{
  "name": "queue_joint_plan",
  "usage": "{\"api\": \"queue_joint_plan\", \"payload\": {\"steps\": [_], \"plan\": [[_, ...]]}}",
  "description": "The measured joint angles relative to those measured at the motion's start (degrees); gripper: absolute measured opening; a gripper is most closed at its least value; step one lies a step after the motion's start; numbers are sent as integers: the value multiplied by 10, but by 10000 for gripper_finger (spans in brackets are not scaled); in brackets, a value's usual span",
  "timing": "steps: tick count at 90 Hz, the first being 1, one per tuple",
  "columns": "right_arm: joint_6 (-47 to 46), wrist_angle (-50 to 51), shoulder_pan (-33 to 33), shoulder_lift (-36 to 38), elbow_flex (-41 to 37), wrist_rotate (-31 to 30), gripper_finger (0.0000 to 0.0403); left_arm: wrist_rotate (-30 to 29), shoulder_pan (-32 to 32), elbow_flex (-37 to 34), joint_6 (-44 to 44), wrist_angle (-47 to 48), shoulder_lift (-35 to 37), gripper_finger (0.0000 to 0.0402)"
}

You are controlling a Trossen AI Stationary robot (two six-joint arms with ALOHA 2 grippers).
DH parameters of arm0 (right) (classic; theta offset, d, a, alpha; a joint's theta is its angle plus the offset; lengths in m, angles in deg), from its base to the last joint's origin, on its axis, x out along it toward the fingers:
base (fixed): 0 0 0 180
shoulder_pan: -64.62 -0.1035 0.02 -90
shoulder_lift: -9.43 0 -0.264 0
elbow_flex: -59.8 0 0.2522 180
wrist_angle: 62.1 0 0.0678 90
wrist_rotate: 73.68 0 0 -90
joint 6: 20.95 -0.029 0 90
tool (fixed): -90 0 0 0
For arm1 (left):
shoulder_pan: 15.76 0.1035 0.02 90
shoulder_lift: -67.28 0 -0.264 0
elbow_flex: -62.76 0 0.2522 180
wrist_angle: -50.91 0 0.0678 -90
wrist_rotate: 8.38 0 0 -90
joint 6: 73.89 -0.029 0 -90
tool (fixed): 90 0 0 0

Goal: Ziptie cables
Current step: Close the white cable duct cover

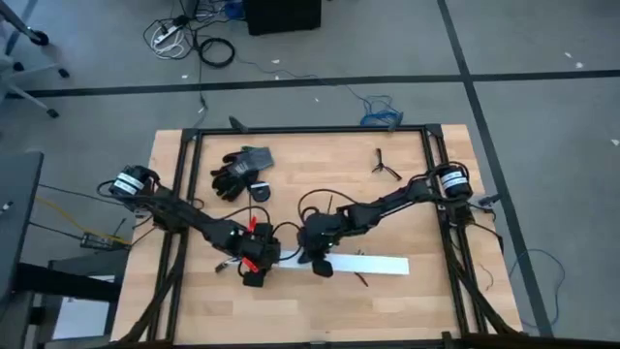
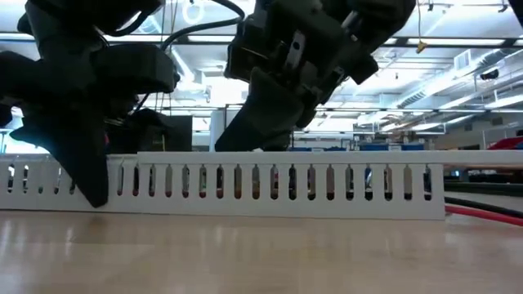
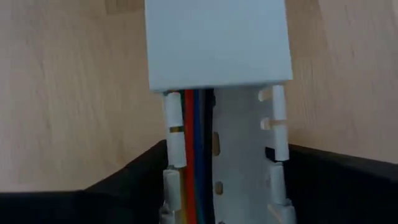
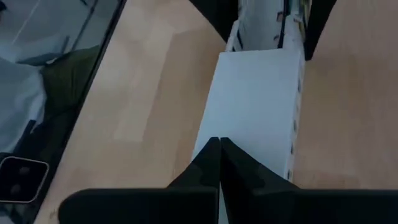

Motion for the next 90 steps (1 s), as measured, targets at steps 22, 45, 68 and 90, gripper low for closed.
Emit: {"api": "queue_joint_plan", "payload": {"steps": [22,45,68,90], "plan": [[-3,-1,-5,19,-1,2,0,-15,1,0,7,-9,-1,241],[-3,27,-26,67,0,-44,0,-33,2,0,41,-8,-1,241],[-25,139,-33,84,1,-104,0,-36,2,0,79,-6,-1,241],[-26,178,-34,85,1,-140,0,-35,2,0,78,-6,-1,241]]}}
